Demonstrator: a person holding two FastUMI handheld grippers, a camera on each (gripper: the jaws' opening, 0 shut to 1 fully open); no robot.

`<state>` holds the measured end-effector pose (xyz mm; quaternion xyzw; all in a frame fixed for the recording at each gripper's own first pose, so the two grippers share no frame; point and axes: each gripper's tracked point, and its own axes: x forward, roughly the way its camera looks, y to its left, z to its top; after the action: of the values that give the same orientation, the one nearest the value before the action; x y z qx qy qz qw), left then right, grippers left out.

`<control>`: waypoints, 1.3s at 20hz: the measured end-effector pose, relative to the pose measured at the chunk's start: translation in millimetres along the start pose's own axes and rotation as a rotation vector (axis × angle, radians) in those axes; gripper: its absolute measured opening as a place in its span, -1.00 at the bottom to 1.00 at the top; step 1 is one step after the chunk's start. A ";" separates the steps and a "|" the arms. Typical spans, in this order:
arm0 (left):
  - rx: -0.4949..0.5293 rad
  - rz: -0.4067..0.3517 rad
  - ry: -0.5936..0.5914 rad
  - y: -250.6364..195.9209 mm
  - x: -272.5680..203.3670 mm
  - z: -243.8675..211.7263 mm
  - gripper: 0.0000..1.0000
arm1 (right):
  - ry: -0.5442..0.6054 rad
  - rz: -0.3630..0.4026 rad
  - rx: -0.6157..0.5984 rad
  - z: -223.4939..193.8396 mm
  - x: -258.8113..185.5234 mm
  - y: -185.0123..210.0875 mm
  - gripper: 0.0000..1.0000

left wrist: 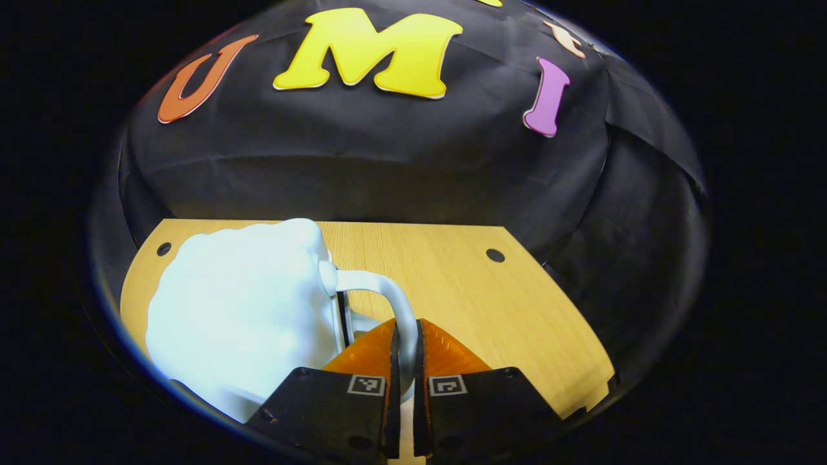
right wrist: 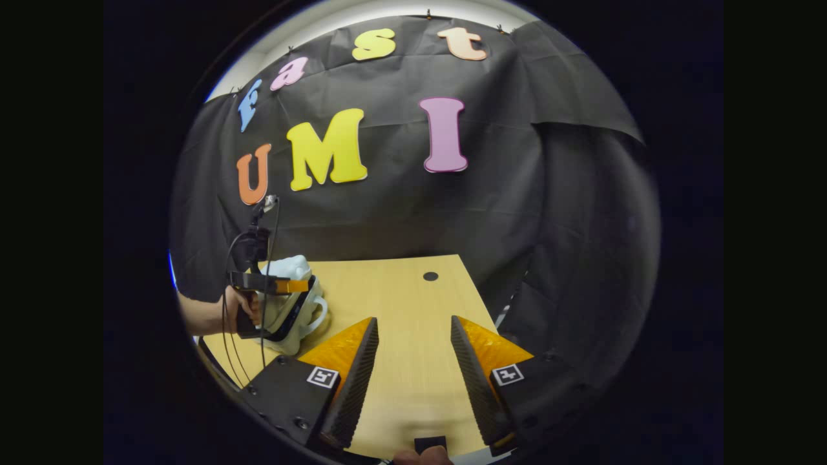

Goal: First open the suitcase, pack the skin care products into it, and then close the suitcase.

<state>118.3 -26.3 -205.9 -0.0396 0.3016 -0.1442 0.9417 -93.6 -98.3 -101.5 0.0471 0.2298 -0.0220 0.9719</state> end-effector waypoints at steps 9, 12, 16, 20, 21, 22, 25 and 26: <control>0.140 0.146 0.076 -7.7 29.7 -32.9 -0.75 | 0.013 -0.032 0.009 -3.8 -1.3 -16.6 0.36; 0.175 0.201 0.098 -5.7 33.6 -38.6 -0.66 | 0.010 -0.026 -0.001 -1.2 0.6 -17.3 0.36; 0.159 0.191 0.116 -15.1 34.0 -45.7 -0.48 | 0.016 -0.012 0.010 -3.3 4.8 -15.8 0.37; 0.174 0.178 0.050 -27.9 24.4 -32.5 0.41 | -0.001 0.013 0.004 2.5 10.8 -5.9 0.36; 0.172 0.177 0.034 -30.4 19.8 -30.6 0.51 | -0.011 0.021 -0.001 6.0 11.3 -3.4 0.36; 0.152 0.156 0.015 -41.0 6.2 -29.0 0.70 | -0.024 0.028 -0.002 10.3 12.5 -1.1 0.36; 0.186 0.134 -0.065 -57.5 -33.2 -11.3 0.94 | -0.041 0.045 0.007 14.9 19.9 5.6 0.36; 0.202 0.133 -0.108 -60.7 -48.8 0.1 0.94 | -0.051 0.051 0.009 19.0 20.6 8.9 0.36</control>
<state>65.4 -69.9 -168.9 0.0679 0.2363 -0.1085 0.9632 -66.1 -91.8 -93.1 0.0569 0.2033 0.0003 0.9775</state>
